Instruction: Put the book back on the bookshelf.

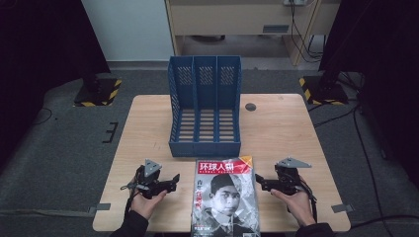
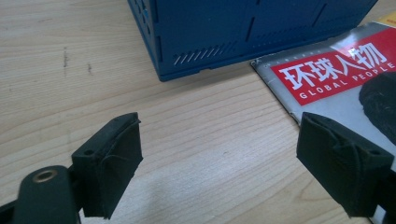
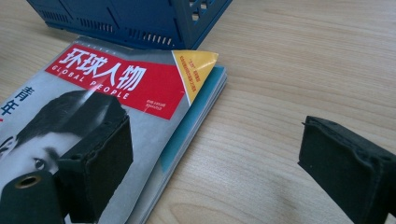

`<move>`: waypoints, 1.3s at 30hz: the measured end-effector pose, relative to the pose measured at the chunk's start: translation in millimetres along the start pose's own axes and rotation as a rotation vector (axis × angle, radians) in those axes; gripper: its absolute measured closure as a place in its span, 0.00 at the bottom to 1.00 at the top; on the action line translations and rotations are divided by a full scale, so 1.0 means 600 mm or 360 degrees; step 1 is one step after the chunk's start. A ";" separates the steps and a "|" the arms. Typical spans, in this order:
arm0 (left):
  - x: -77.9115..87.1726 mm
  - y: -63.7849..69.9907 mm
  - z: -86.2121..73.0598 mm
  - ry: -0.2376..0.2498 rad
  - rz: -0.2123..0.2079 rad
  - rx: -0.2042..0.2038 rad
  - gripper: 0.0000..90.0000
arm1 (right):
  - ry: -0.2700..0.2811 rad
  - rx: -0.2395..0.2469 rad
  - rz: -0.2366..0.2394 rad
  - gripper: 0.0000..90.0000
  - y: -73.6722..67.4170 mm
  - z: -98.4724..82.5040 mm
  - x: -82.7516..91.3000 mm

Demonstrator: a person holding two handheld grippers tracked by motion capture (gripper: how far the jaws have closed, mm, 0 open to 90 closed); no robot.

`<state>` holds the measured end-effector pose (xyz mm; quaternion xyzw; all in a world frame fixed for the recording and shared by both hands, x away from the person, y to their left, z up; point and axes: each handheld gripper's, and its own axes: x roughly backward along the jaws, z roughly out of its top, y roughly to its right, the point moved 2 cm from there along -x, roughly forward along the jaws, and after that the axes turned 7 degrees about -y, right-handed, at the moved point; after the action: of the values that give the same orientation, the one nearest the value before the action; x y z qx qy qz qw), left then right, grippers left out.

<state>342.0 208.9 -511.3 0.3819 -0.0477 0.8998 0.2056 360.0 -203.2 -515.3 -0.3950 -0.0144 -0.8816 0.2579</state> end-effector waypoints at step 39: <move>-0.037 0.080 -0.011 -0.0111 -0.0245 -0.0176 0.24 | -0.0127 0.0069 0.0138 0.24 -0.066 -0.025 -0.038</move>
<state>332.0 159.6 -527.9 0.4035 -0.0749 0.8635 0.2931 343.8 -162.4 -534.6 -0.4243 -0.0267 -0.8527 0.3037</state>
